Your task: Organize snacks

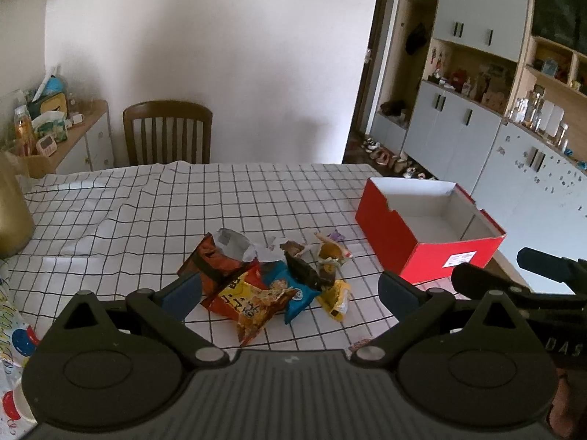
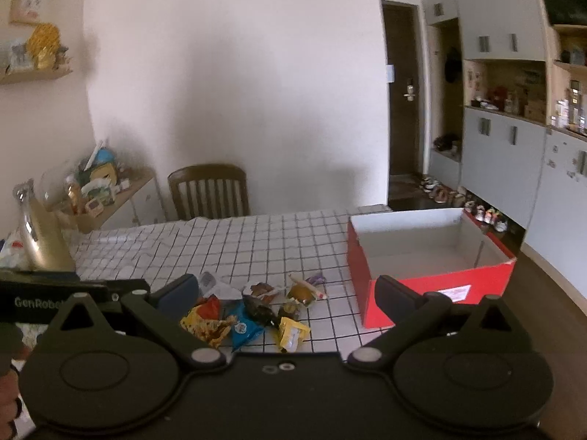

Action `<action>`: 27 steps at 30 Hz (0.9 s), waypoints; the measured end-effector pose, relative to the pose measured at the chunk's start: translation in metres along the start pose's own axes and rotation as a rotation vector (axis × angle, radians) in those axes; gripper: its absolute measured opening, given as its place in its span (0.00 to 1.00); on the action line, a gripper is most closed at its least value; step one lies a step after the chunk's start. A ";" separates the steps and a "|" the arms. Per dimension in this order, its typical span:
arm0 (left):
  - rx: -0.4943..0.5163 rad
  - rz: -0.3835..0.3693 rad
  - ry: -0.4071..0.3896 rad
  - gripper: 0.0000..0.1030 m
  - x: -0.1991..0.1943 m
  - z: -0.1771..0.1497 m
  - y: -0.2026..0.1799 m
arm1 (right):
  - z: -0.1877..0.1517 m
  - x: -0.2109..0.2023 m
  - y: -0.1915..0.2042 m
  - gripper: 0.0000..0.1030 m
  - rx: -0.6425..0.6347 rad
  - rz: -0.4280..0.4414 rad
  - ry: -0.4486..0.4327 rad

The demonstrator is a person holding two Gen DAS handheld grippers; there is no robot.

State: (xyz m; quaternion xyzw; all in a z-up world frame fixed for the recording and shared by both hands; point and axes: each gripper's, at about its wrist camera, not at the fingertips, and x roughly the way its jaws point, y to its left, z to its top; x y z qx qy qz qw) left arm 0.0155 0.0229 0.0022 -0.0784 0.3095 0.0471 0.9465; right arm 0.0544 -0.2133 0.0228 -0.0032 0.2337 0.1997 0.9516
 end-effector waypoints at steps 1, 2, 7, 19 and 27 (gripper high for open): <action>0.001 0.006 0.006 1.00 0.003 -0.001 0.000 | -0.001 0.003 0.000 0.99 -0.013 0.006 0.002; 0.000 0.009 0.014 1.00 0.007 -0.001 0.001 | -0.002 0.006 0.001 0.99 -0.025 0.012 0.007; -0.016 0.043 0.059 1.00 0.028 -0.006 0.012 | -0.013 0.028 -0.003 0.99 -0.047 0.044 0.072; -0.141 0.108 0.244 1.00 0.095 -0.032 0.047 | -0.057 0.087 -0.038 0.75 -0.172 0.062 0.287; -0.324 0.109 0.361 1.00 0.158 -0.014 0.069 | -0.085 0.122 -0.041 0.63 -0.258 0.153 0.407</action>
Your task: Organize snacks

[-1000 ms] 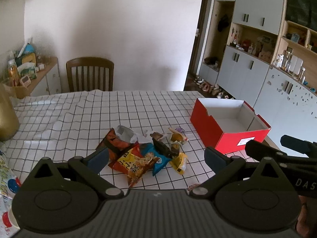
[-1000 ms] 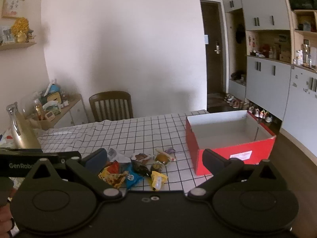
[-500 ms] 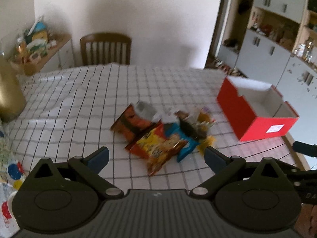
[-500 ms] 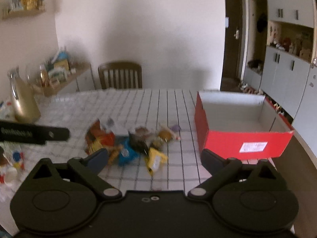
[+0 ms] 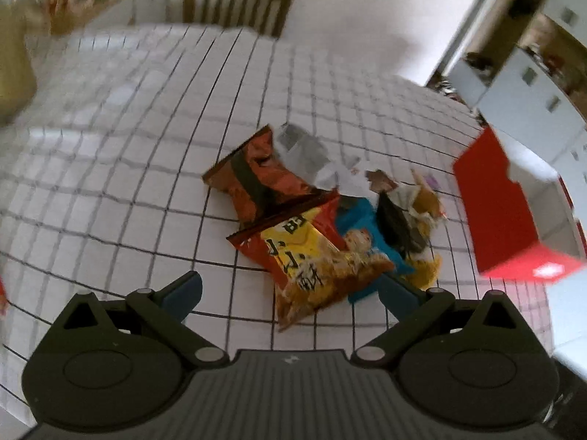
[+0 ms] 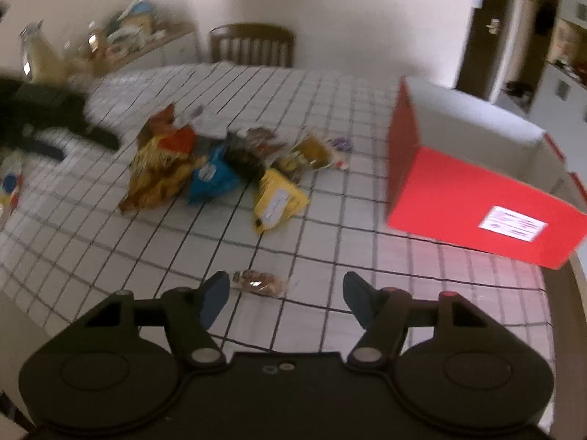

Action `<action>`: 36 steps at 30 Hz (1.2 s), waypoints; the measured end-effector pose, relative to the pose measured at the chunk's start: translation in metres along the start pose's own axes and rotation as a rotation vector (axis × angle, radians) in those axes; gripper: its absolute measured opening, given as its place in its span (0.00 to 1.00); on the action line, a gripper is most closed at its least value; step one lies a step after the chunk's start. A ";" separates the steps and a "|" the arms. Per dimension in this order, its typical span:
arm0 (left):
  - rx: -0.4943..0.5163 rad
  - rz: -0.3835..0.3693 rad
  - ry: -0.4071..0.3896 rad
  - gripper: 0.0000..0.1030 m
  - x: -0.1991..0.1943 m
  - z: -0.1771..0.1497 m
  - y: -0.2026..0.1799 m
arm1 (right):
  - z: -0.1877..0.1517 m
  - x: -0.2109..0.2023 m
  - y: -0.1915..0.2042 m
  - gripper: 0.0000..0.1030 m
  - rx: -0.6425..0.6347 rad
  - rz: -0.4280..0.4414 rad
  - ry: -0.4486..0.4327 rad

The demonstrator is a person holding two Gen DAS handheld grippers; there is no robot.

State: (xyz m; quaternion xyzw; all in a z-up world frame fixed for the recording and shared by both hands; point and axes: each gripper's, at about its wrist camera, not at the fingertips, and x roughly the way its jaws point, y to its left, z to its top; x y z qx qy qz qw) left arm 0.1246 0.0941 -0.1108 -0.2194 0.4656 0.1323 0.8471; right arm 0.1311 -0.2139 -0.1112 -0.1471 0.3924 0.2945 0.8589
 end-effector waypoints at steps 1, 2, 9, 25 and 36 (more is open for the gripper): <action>-0.033 0.000 0.019 1.00 0.007 0.005 0.002 | 0.000 0.005 0.001 0.60 -0.023 0.010 0.012; -0.062 0.009 0.035 1.00 0.013 0.010 0.004 | 0.001 0.011 0.003 0.58 -0.047 0.017 0.021; -0.282 -0.010 0.155 1.00 0.050 0.033 0.024 | 0.009 0.042 0.013 0.51 -0.317 0.086 0.083; -0.403 -0.049 0.234 0.88 0.081 0.018 0.025 | 0.011 0.058 0.016 0.18 -0.421 0.225 0.142; -0.376 -0.085 0.206 0.53 0.073 0.016 0.020 | 0.006 0.053 0.028 0.14 -0.264 0.110 0.121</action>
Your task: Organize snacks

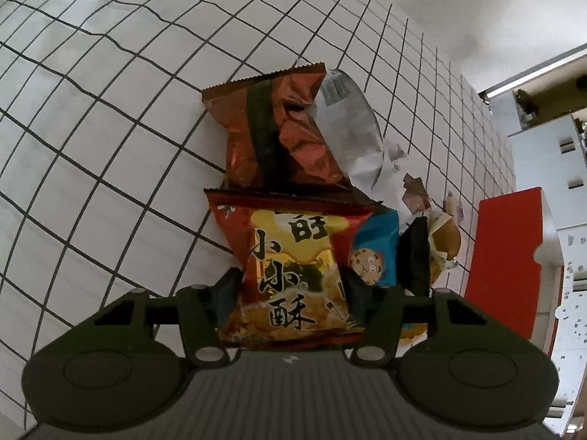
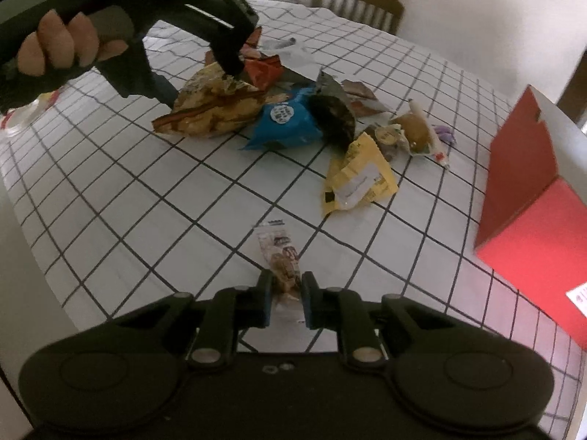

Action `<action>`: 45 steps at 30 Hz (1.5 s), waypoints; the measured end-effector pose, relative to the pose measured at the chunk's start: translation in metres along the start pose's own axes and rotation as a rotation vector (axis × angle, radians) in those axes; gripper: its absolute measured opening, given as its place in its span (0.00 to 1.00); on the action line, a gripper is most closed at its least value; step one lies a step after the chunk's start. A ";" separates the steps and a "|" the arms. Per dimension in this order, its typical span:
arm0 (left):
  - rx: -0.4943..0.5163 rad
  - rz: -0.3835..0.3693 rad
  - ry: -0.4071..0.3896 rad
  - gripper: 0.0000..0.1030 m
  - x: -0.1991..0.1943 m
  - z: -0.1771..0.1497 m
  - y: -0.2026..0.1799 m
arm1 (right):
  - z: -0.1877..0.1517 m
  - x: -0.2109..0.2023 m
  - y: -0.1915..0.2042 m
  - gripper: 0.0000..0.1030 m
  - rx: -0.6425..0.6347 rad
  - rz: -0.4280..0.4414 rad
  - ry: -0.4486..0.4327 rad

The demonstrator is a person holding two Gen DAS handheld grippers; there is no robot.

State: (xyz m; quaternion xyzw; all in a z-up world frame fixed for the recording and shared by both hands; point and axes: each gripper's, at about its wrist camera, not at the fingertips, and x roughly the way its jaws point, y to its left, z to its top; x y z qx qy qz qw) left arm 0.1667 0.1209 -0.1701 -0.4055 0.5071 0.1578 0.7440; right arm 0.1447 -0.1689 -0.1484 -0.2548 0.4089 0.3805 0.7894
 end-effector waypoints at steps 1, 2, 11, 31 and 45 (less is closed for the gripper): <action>0.002 -0.001 0.001 0.53 -0.001 0.000 0.000 | 0.000 -0.001 0.000 0.14 0.012 -0.006 -0.003; 0.006 0.005 0.002 0.53 -0.002 -0.001 0.000 | 0.001 -0.002 -0.001 0.14 0.031 -0.012 -0.005; 0.038 0.020 -0.020 0.52 -0.020 -0.012 0.010 | 0.013 -0.020 -0.013 0.14 0.151 -0.062 -0.040; 0.209 -0.013 -0.106 0.52 -0.073 -0.025 -0.051 | 0.060 -0.082 -0.072 0.14 0.322 -0.144 -0.207; 0.406 -0.083 -0.125 0.52 -0.065 -0.024 -0.178 | 0.066 -0.110 -0.172 0.14 0.531 -0.274 -0.280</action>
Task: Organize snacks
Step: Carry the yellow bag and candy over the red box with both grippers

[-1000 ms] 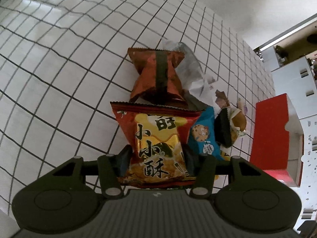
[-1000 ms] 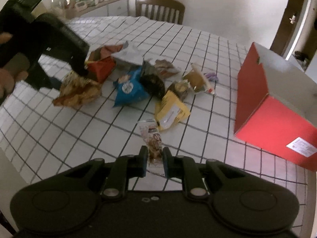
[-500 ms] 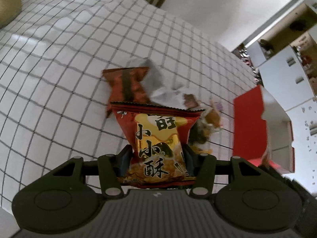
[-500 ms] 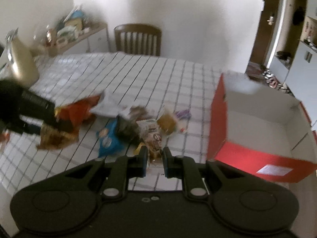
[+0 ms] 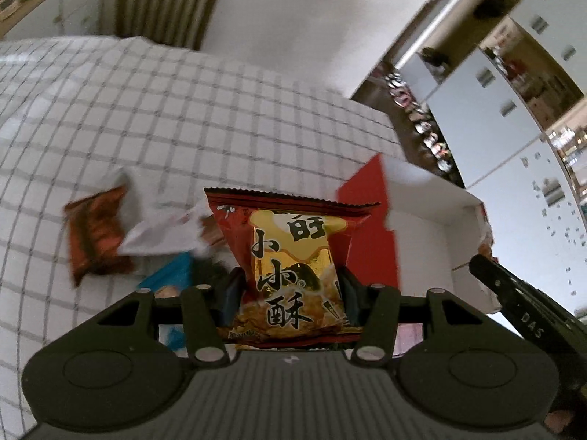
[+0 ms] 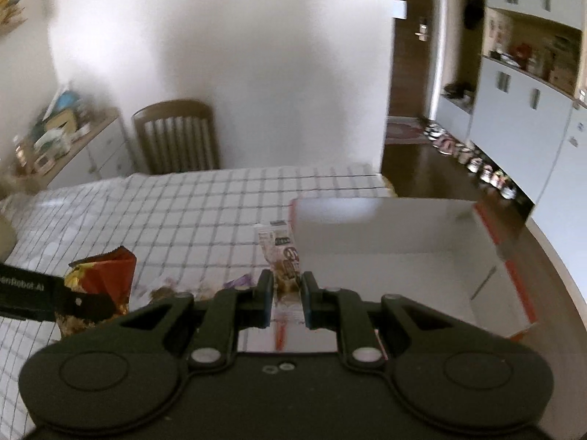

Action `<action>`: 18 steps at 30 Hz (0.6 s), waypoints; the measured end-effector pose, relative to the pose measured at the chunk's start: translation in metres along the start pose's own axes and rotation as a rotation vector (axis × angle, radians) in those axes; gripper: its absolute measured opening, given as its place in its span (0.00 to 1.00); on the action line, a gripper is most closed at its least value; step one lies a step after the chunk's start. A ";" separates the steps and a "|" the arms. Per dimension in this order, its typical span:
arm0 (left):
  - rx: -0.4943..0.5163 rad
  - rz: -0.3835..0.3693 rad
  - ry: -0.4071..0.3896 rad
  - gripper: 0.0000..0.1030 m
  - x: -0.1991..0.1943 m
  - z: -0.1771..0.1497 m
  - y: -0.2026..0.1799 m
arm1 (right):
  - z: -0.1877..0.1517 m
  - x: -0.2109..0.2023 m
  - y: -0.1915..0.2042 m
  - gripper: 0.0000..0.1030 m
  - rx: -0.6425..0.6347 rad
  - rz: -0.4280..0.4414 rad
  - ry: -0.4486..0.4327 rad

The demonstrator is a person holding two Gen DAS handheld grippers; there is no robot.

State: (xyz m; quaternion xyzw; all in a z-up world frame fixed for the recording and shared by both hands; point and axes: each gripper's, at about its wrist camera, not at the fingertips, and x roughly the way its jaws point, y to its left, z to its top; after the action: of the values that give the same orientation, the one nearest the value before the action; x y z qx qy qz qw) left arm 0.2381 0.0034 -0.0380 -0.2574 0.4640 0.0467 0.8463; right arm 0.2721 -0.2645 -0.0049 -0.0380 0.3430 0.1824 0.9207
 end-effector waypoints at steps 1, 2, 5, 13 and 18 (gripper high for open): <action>0.020 -0.006 0.000 0.52 0.004 0.005 -0.011 | 0.003 0.002 -0.006 0.14 0.013 -0.011 -0.003; 0.041 -0.014 -0.002 0.52 0.008 0.010 -0.021 | 0.005 0.003 -0.012 0.14 0.027 -0.022 -0.004; 0.100 -0.019 -0.009 0.52 0.019 0.023 -0.052 | 0.008 0.007 -0.030 0.14 0.066 -0.046 -0.004; 0.227 -0.025 0.025 0.52 0.069 0.045 -0.125 | 0.011 0.025 -0.068 0.14 0.138 -0.119 0.027; 0.276 -0.009 0.067 0.52 0.104 0.045 -0.156 | 0.010 0.036 -0.088 0.14 0.191 -0.146 0.058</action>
State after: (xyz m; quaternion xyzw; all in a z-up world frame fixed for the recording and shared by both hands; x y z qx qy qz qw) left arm 0.3810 -0.1262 -0.0418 -0.1423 0.4926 -0.0300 0.8580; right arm 0.3359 -0.3336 -0.0253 0.0197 0.3818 0.0803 0.9206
